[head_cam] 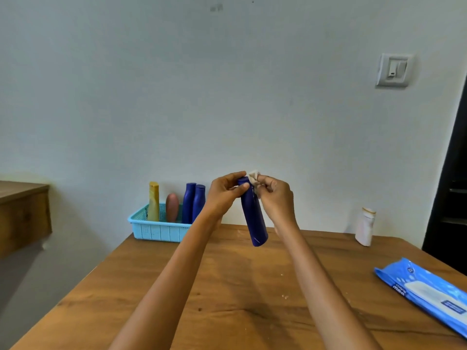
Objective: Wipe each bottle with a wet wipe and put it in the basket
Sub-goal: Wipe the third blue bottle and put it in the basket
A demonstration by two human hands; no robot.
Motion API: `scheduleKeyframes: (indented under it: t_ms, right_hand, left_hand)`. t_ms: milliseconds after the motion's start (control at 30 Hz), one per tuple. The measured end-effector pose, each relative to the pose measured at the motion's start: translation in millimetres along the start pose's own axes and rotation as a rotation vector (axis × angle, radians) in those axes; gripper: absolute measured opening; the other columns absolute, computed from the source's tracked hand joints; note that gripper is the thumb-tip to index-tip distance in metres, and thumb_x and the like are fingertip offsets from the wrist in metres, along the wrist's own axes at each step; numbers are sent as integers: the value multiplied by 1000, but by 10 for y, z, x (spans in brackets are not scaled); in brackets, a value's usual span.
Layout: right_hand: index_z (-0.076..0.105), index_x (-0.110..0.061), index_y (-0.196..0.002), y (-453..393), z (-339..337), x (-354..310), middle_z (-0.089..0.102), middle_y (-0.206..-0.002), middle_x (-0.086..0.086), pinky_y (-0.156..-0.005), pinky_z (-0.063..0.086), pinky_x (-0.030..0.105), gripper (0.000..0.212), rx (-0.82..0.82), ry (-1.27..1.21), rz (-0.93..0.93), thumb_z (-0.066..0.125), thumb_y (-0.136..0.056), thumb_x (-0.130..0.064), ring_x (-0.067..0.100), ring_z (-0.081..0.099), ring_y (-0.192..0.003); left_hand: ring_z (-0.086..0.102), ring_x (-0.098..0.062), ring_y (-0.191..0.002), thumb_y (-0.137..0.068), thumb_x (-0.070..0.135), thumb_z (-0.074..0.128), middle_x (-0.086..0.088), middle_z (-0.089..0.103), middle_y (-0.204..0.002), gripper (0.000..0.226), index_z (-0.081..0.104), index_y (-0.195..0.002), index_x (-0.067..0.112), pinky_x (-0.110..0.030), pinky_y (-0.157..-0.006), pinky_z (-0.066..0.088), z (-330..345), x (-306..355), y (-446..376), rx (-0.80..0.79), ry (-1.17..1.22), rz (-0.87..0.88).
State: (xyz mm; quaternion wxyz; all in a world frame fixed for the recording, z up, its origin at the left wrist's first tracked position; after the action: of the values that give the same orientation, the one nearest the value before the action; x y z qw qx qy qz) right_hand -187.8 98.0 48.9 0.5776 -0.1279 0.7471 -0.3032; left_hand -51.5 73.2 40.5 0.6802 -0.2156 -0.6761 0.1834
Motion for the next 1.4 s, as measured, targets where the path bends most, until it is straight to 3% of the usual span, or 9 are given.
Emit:
scheduleKeyframes:
  t_ms: [100, 200, 433, 567, 700, 833, 1033, 1267, 1400]
  right_hand:
    - [68, -15, -112, 34, -10, -87, 68, -112, -3, -82, 54, 23, 23, 13, 16, -76, 60, -91, -18, 12, 63, -103]
    - [73, -15, -96, 35, -1, -112, 71, -91, -4, -77, 57, 31, 16, -18, 92, -110, 68, -85, -25, 14, 66, -87]
    - [70, -13, -106, 56, -56, -190, 68, -101, -8, -72, 45, 3, 19, 96, 90, -214, 58, -91, -12, 4, 61, -93]
    - [71, -16, -102, 94, 13, -291, 68, -96, -11, -69, 47, 7, 17, 46, 115, -322, 65, -87, -21, -1, 60, -84]
    - [70, -12, -96, 64, 39, -97, 68, -91, -7, -67, 51, 15, 16, 6, 163, -244, 68, -85, -24, 9, 63, -85]
    - [68, -15, -108, 92, 24, -155, 67, -106, -6, -73, 46, 4, 19, 55, 101, -269, 58, -92, -13, 5, 61, -96]
    - [59, -18, -124, 176, 136, -281, 53, -124, -17, -88, 47, 9, 33, -66, 66, -381, 58, -92, -14, -4, 52, -110]
    - [73, -11, -94, 153, 119, -72, 71, -92, -2, -73, 54, 22, 12, -181, 208, -392, 70, -82, -13, 8, 65, -87]
    - [71, -13, -103, 96, -15, -143, 67, -103, -6, -76, 51, 12, 16, 6, 102, -364, 63, -88, -15, 3, 63, -94]
  left_hand:
    - [65, -16, -98, -86, 7, 65, -8, 68, -108, 37, 58, -122, 9, -18, -83, 53, -82, 17, -41, 48, 61, -1]
    - [67, -14, -95, -85, 6, 65, -6, 69, -105, 37, 59, -122, 7, -19, -83, 54, -156, 12, -53, 72, 118, -8]
    - [67, -16, -93, -84, 7, 65, -5, 70, -100, 30, 62, -114, 12, -27, -84, 55, -82, 14, -51, -26, 138, -38]
    - [66, -21, -99, -83, 8, 67, -7, 71, -104, 35, 62, -118, 8, -33, -88, 54, -167, 6, -71, 35, 173, -44]
    - [67, -21, -98, -83, 6, 66, -9, 70, -105, 37, 61, -120, 5, -32, -85, 55, -235, -42, -51, 51, 180, -78]
    - [68, -15, -91, -85, 6, 64, -8, 69, -104, 35, 60, -119, 5, -24, -77, 56, -163, -1, -14, -45, 171, -87]
    - [69, -16, -90, -83, 7, 67, -9, 71, -101, 35, 62, -117, 4, -25, -77, 56, -202, 54, -29, 14, 228, -77]
    - [66, -19, -92, -83, 5, 65, -11, 68, -104, 36, 60, -119, 3, -28, -80, 57, -364, -61, -11, 93, 200, -130]
    - [67, -19, -90, -84, 6, 66, -10, 68, -102, 35, 60, -117, 4, -28, -80, 57, -304, -56, 1, 49, 157, -144]
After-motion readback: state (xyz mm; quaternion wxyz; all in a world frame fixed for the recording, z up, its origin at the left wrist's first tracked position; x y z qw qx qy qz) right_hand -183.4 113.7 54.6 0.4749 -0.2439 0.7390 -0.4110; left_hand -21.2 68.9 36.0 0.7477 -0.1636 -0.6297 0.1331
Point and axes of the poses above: each hand's wrist, its own y-axis away from the middle knuckle, its own z-axis out of the palm, x = y × z, the point moved 8 cm from there along -y, towards the middle knuckle
